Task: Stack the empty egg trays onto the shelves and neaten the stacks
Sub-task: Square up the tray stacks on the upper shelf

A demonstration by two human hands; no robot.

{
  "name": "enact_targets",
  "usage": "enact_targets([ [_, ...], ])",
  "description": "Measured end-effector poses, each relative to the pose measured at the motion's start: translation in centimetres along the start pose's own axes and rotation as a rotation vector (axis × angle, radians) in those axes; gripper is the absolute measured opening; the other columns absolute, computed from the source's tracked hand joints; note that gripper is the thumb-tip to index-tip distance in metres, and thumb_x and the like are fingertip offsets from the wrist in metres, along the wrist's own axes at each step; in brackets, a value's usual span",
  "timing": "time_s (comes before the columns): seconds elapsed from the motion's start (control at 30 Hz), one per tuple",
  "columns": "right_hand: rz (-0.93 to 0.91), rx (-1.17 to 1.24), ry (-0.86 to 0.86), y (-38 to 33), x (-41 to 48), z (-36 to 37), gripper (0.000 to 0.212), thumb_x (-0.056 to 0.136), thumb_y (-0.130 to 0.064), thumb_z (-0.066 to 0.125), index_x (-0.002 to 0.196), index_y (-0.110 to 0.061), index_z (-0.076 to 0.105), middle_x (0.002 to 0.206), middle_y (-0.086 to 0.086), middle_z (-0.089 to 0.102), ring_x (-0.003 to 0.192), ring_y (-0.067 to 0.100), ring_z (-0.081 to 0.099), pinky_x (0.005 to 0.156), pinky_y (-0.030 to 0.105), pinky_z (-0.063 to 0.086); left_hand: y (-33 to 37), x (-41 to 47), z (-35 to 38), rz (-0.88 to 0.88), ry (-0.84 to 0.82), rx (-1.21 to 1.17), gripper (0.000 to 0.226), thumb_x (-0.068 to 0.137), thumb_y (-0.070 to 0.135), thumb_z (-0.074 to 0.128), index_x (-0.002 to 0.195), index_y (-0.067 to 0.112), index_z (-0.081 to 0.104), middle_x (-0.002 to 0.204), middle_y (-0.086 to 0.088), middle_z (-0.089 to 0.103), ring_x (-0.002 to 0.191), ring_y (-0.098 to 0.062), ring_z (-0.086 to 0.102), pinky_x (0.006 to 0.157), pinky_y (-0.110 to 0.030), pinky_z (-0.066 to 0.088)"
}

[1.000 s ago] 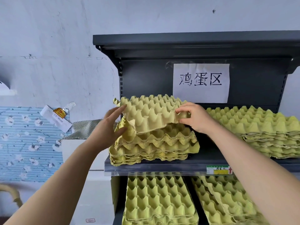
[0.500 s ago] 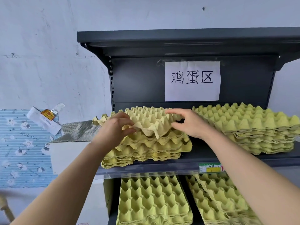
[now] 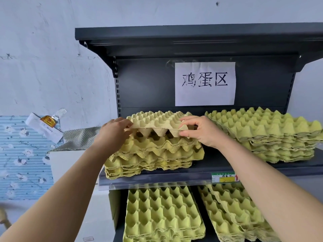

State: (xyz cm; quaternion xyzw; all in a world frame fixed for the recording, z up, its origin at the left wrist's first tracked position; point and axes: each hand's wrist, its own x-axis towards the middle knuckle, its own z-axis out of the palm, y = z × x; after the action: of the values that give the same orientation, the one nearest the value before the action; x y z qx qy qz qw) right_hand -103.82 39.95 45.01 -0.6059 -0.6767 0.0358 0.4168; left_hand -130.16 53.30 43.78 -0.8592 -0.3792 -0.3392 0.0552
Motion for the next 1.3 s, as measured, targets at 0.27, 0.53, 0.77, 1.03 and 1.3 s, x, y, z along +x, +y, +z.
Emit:
enact_targets([
  [0.27, 0.000, -0.031, 0.074, 1.8, 0.9, -2.6, 0.020, 0.079, -0.022, 0.075, 0.088, -0.040, 0.070, 0.135, -0.003, 0.054, 0.126, 0.013, 0.048, 0.111, 0.040, 0.032, 2.1, 0.2, -0.5, 0.186, 0.299, 0.033, 0.014, 0.087, 0.017, 0.067, 0.098, 0.011, 0.072, 0.091, -0.006, 0.069, 0.090, -0.037, 0.058, 0.076, -0.047, 0.048],
  [0.53, 0.096, -0.052, -0.030, 3.7, 1.3, -2.2, 0.017, 0.086, -0.019, 0.068, 0.097, -0.032, 0.068, 0.095, -0.012, 0.068, 0.089, 0.003, 0.062, 0.086, 0.030, 0.048, 3.8, -1.6, -0.2, 0.257, 0.294, 0.117, 0.015, 0.090, 0.024, 0.062, 0.082, 0.017, 0.073, 0.081, 0.002, 0.068, 0.078, -0.029, 0.057, 0.060, -0.032, 0.045],
  [0.77, 0.119, -0.087, -0.093, 4.6, 0.0, -1.5, 0.013, 0.087, -0.018, 0.064, 0.095, -0.027, 0.069, 0.096, -0.003, 0.068, 0.082, 0.006, 0.061, 0.068, 0.017, 0.045, 4.0, -3.7, 1.8, 0.235, 0.185, 0.111, 0.025, 0.091, 0.035, 0.057, 0.089, 0.017, 0.074, 0.080, 0.004, 0.069, 0.078, -0.027, 0.057, 0.066, -0.037, 0.051],
  [1.03, 0.162, -0.064, -0.148, 5.2, -0.4, -0.8, 0.036, 0.064, -0.033, 0.086, 0.094, -0.031, 0.067, 0.110, -0.005, 0.065, 0.108, 0.017, 0.059, 0.094, 0.041, 0.049, 3.8, -4.4, 2.8, 0.152, -0.033, 0.173, 0.039, 0.080, 0.044, 0.070, 0.111, 0.020, 0.068, 0.097, 0.006, 0.067, 0.101, -0.025, 0.054, 0.082, -0.038, 0.045],
  [1.3, 0.043, -0.094, -0.049, 4.9, 0.3, -1.2, 0.028, 0.073, -0.036, 0.079, 0.096, -0.025, 0.068, 0.097, -0.007, 0.068, 0.094, 0.014, 0.062, 0.086, 0.040, 0.052, 3.5, -3.3, 1.8, 0.089, 0.009, 0.125, 0.037, 0.083, 0.032, 0.072, 0.116, 0.017, 0.066, 0.110, 0.004, 0.066, 0.109, -0.026, 0.050, 0.085, -0.038, 0.043],
])
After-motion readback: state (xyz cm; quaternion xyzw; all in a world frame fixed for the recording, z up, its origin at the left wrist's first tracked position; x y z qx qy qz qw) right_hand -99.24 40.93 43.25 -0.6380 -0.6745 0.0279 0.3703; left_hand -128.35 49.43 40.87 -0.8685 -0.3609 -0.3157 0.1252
